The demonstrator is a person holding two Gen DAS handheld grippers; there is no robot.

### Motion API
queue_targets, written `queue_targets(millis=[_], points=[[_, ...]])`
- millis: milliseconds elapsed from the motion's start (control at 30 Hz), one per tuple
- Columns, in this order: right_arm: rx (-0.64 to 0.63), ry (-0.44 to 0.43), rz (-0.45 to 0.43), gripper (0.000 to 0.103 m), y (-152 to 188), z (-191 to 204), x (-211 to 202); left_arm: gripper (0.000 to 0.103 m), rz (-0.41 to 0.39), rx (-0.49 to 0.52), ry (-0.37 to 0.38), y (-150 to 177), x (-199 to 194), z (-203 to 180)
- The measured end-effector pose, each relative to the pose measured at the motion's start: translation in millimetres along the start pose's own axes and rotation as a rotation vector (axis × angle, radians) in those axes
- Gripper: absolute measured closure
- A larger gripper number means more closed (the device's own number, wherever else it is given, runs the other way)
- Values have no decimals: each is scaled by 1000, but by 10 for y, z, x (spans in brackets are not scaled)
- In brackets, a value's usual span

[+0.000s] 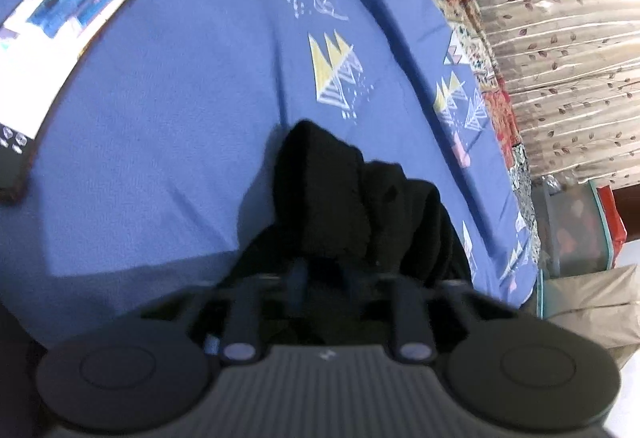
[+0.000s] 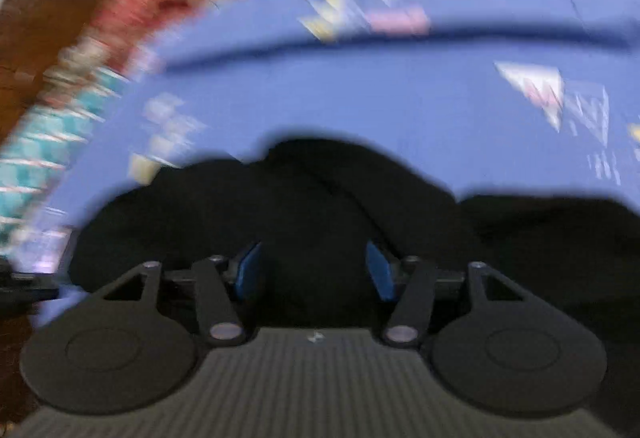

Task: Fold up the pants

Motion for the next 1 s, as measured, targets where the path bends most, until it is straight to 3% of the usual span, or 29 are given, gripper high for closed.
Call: queue_targets(millis=[33,67,133,233,300,333,367,467,500,567,633,700,733,767,800,833,900,1000], points=[[3,36,22,85,29,-22,86,35,-5,-16,-1,-1,12,-4],[18,41,26,93,45,-22,69,34,-16,-19,4,-14,10,-34],[99,-60,-11,94,-33,-36,-197,35,-28,5,40,-26,-4,-134],[157,-161,-152,94,-217,-143,-863,42,-22,48,72,-45,51,-284],[231,-190,-263,94,-363,-371,-1284,65,8,86,54,-61,184,-380],[274,-167,-327,94,-444,-543,-1513,81,20,109,46,-65,249,-428],[313,-150,-383,98,-496,-688,-1655,91,25,133,36,-70,305,-476],[509,-152,-636,101,-599,-1306,-2259,92,15,183,18,-86,367,-597],[608,-170,-693,101,-571,-1496,-2380,91,7,206,12,-83,359,-640],[679,-80,-736,101,-490,-1766,-2516,88,-10,259,-28,-80,323,-695],[665,68,-733,97,-388,-1862,-2531,79,-27,313,-65,-106,229,-710],[648,114,-672,96,-278,-1838,-2407,59,-67,349,-105,-158,95,-720],[641,117,-629,95,-208,-1814,-2311,43,-96,353,-125,-206,18,-707],[629,116,-591,93,-161,-1769,-2200,35,-124,350,-142,-261,-52,-690],[613,116,-552,83,-131,-1718,-2092,32,-141,338,-157,-313,-100,-671],[584,116,-499,62,-95,-1648,-1946,25,-134,325,-160,-341,-100,-656],[522,116,-420,43,-74,-1564,-1708,21,-85,318,-144,-339,-11,-648],[397,114,-343,43,-267,-1330,-1264,23,-32,326,-180,-268,214,-623]])
Point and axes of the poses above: each gripper's, at about its wrist camera, not at the fingertips, and x roughly the way its jaws point, z to its left, y to its underside, the point moved 6 cm from there along x, roughly the way its jaws point, and after that the axes turned 4 degrees about x, right-handed, at the moved point
